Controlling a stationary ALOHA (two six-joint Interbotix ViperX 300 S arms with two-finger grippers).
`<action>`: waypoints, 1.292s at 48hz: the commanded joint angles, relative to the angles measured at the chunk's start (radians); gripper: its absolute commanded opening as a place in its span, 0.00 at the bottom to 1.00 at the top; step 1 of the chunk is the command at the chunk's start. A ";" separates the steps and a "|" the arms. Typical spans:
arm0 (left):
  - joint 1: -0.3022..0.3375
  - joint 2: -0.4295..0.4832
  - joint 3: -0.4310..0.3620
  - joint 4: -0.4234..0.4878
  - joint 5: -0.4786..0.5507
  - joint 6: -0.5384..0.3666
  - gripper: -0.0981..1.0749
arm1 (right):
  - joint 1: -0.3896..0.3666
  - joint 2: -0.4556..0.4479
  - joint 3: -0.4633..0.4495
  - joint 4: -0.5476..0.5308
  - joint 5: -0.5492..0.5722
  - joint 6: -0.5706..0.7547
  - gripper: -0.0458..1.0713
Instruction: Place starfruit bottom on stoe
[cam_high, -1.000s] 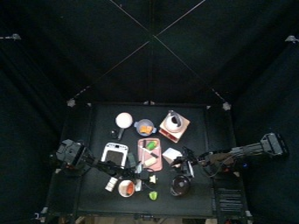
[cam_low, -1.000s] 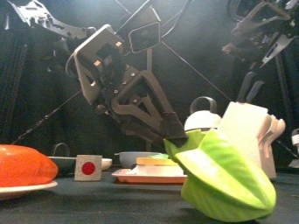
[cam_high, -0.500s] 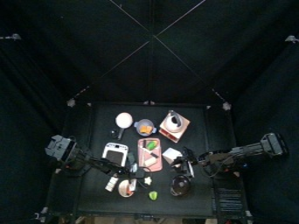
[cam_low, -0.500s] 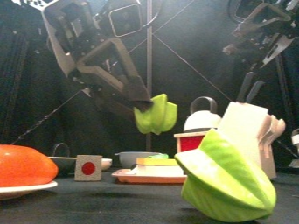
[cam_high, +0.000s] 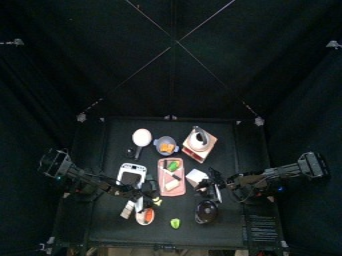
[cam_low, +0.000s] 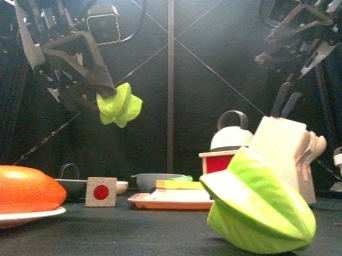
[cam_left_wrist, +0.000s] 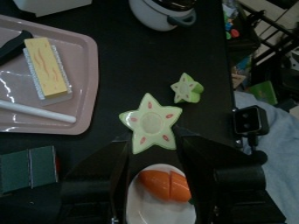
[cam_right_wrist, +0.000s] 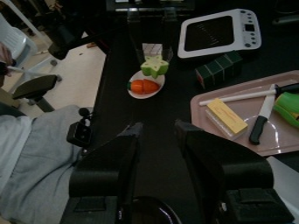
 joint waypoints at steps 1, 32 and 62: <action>0.008 -0.012 -0.018 0.046 0.011 0.003 0.67 | -0.002 0.000 -0.009 0.003 -0.009 0.002 0.71; 0.094 0.040 -0.141 0.348 0.169 0.003 0.67 | -0.002 0.005 -0.011 0.003 -0.008 0.002 0.71; 0.127 0.028 -0.129 0.413 0.310 -0.009 0.67 | -0.002 0.006 -0.008 0.006 -0.009 0.003 0.71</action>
